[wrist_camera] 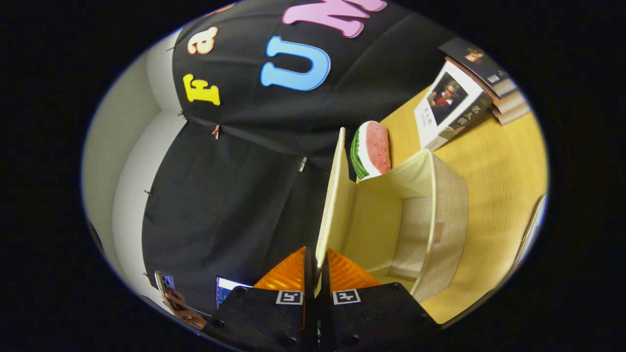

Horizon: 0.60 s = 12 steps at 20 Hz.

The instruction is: Open the storage box then place both shoes into the box .Put the left shoe in first, then the right shoe, with the right side of both shoes facing outward in a uniform manner.

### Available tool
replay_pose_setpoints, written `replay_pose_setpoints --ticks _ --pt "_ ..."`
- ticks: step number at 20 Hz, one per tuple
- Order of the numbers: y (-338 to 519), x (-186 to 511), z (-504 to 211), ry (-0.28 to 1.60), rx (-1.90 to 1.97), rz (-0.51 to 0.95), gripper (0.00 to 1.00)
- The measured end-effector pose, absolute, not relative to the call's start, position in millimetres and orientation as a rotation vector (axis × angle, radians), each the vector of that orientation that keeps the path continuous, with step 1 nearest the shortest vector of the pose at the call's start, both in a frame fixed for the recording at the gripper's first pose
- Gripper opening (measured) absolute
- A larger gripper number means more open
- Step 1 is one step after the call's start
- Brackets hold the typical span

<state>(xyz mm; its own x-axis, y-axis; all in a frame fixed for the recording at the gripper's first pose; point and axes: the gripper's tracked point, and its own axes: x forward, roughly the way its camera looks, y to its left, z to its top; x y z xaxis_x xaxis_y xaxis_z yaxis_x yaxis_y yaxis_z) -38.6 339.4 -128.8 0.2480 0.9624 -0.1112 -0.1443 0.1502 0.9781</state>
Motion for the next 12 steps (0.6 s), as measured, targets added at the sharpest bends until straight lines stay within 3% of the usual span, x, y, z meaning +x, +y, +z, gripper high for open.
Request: replay_pose_setpoints --ticks 12 --pt "504 -67 -59 0.929 0.965 1.101 0.11"
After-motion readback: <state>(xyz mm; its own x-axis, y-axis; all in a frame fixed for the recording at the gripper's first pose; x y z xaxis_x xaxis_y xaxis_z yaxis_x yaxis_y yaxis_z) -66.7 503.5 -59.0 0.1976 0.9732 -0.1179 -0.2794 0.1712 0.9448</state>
